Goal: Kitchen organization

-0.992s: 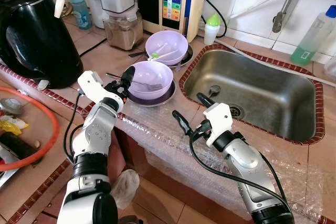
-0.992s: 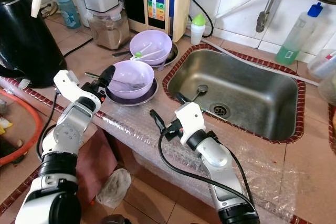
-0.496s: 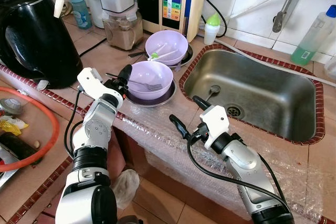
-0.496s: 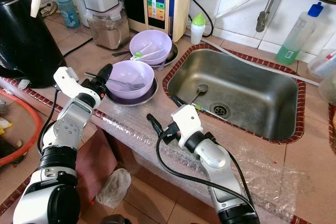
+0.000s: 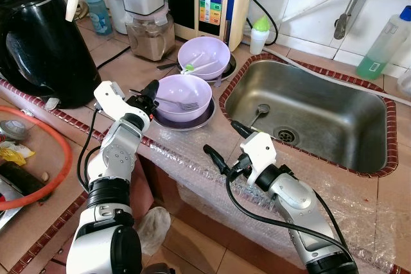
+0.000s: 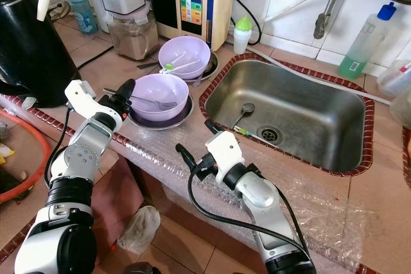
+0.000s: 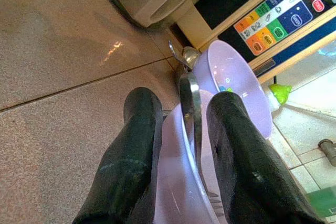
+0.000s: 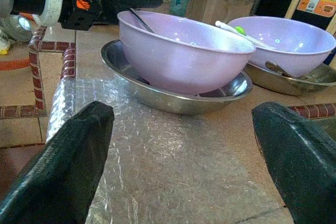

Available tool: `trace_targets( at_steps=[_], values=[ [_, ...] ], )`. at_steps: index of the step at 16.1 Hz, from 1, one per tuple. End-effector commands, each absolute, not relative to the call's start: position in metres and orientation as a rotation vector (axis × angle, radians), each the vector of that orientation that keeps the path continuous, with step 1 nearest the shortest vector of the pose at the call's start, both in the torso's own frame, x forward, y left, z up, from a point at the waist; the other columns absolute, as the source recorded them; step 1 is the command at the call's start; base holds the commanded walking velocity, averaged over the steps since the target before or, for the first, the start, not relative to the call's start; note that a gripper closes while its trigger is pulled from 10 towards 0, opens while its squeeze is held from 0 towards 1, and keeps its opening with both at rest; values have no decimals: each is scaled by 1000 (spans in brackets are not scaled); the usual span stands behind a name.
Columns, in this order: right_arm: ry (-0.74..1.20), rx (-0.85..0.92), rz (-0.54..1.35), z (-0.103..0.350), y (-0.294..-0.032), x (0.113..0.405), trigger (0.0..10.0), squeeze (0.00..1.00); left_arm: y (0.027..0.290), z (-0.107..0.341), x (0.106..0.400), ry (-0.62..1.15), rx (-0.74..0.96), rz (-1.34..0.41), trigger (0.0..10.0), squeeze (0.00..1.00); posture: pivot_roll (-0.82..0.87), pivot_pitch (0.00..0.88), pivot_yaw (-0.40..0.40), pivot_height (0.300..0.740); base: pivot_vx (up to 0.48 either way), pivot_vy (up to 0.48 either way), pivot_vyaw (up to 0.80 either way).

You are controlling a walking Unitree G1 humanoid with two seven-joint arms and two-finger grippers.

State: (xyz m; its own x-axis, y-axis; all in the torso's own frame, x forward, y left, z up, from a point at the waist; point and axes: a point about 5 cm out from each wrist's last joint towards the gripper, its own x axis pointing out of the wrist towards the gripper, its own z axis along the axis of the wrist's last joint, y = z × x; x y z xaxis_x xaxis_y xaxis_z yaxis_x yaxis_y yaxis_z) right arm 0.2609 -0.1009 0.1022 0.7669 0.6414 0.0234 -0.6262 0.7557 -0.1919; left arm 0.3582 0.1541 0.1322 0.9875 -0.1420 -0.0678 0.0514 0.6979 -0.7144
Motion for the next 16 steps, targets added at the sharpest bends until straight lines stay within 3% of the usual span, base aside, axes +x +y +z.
trace_targets(
  at_steps=[1,13,16],
  values=[
    [-101,-173,687,106,-101,261,10000,0,154,144,362,95,-771,-133,0,0,-71,0,41,740,0,0,0],
    [-107,-180,646,107,-104,267,10000,0,156,166,360,0,-784,-165,0,0,-68,0,38,740,0,0,0],
    [-134,-188,610,111,-107,270,10000,0,157,189,361,-94,-775,-229,0,0,-64,0,37,740,0,0,0]
  ],
)
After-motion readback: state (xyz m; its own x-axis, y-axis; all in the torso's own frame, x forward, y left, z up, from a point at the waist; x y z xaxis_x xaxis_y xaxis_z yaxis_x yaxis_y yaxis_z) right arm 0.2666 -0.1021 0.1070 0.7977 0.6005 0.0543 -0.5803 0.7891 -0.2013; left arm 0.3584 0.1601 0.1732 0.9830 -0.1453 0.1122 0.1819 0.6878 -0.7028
